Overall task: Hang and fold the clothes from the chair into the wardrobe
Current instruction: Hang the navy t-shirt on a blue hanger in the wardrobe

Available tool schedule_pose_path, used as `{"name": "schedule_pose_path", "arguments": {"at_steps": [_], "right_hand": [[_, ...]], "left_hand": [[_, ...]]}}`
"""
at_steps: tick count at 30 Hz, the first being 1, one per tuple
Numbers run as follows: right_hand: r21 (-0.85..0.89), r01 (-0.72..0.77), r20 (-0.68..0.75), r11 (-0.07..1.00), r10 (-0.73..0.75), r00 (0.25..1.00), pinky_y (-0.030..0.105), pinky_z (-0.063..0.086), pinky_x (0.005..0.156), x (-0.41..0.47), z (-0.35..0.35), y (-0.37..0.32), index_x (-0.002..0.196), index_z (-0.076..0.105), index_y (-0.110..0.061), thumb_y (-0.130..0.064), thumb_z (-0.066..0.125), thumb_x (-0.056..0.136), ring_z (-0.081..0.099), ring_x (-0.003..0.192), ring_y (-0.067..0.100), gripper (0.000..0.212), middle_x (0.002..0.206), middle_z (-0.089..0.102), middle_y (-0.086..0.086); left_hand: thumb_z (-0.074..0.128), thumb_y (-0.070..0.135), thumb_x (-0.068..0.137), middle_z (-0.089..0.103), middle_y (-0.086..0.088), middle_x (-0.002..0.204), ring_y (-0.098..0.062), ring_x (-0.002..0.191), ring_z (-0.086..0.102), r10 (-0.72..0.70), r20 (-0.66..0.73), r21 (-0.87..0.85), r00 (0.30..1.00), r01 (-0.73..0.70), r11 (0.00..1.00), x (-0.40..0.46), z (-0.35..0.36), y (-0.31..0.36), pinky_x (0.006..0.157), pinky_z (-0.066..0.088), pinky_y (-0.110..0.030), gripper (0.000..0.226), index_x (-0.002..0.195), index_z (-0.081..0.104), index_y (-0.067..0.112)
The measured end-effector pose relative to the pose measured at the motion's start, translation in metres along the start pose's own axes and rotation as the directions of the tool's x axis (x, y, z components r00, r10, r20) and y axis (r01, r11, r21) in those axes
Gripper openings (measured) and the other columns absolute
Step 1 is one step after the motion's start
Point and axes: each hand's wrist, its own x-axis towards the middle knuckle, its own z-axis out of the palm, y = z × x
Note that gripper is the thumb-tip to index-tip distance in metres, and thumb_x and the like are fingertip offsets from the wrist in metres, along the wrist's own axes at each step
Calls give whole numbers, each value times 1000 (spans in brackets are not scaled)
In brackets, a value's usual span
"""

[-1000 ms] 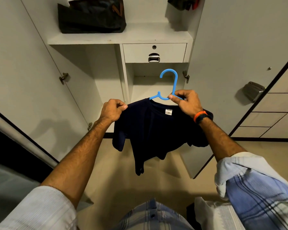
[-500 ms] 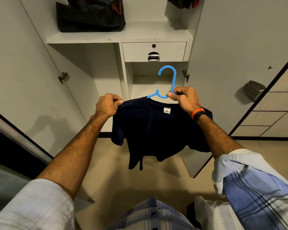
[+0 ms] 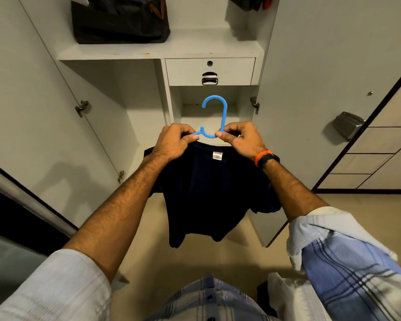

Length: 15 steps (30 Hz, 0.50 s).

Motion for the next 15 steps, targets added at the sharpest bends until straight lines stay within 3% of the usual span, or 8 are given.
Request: {"name": "schedule_pose_path", "arguments": {"at_steps": [3, 7, 11, 15], "right_hand": [[-34, 5, 28, 999, -4, 1000, 19, 47, 72, 2, -4, 5, 98, 75, -14, -32, 75, 85, 59, 81, 10, 22, 92, 72, 0], [-128, -18, 68, 992, 27, 997, 31, 53, 85, 7, -12, 16, 102, 74, -15, -28, 71, 89, 62, 90, 15, 18, 94, 71, 0], [-168, -57, -14, 984, 55, 998, 24, 46, 82, 9, -17, 24, 102, 72, -20, -30, 73, 87, 58, 96, 8, 18, 106, 65, -6], [-146, -62, -14, 987, 60, 998, 24, 51, 86, 10, -20, 26, 100, 73, -14, -14, 69, 90, 61, 90, 9, 10, 96, 69, -4]], "left_hand": [[64, 24, 93, 70, -1, 88, -17, 89, 63, -42, -71, -4, 997, 41, 999, 1, 4, -4, 87, 52, -33, 14, 91, 73, 14], [63, 23, 94, 69, 1, 86, -17, 88, 62, -93, -100, -29, 991, 91, 995, 0, 2, -12, 84, 50, -31, 12, 87, 71, 17], [62, 22, 95, 68, 2, 85, -14, 86, 61, -99, -102, -14, 990, 98, 995, 2, -2, -16, 83, 48, -29, 14, 86, 71, 18], [62, 22, 96, 67, 5, 83, -10, 84, 59, -119, -115, -26, 986, 117, 993, 4, -5, -19, 84, 46, -27, 14, 89, 73, 16]]}}
